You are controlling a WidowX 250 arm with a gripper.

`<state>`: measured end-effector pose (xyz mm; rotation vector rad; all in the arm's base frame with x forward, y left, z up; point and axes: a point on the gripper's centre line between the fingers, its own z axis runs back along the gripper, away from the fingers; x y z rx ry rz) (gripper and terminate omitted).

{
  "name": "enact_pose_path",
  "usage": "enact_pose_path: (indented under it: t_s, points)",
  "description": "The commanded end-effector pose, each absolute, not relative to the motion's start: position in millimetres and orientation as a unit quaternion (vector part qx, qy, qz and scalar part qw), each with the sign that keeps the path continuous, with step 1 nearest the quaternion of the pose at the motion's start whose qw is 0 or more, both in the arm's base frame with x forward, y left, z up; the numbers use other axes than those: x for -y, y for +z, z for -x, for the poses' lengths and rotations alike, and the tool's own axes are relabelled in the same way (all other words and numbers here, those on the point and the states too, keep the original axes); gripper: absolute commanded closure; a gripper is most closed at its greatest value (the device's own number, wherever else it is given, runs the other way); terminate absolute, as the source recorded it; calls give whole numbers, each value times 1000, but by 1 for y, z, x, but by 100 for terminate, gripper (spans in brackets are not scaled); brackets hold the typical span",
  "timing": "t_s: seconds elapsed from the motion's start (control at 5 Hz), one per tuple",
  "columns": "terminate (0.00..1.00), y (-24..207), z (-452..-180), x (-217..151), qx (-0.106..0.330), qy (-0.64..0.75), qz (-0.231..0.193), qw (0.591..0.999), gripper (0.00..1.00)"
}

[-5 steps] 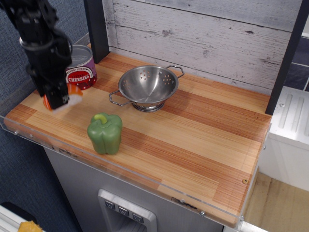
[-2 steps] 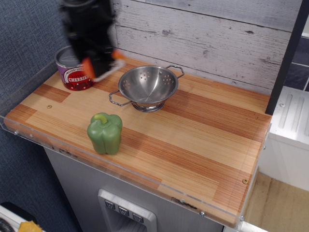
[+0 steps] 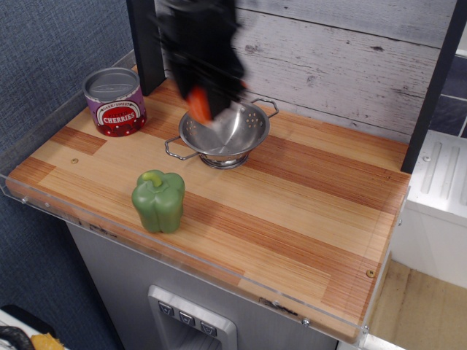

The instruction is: Move the sushi to the right of the colander

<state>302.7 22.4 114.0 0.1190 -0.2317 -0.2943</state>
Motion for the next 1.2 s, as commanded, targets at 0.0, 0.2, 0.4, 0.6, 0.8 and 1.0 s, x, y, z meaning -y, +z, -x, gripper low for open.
enact_pose_path:
  t_s: [0.0,0.2,0.4,0.6,0.8,1.0]
  points:
    - [0,106,-333,27,118,-31,-62,991,100]
    - [0,97,-346,52,116,-17,-27,993,100]
    - [0,88,-359,66,109,4,4,994,100]
    - [0,76,-366,68,109,34,5,993,100]
    - [0,61,-370,74,107,1,-27,994,100]
    - [0,59,-371,76,105,-9,-30,994,100]
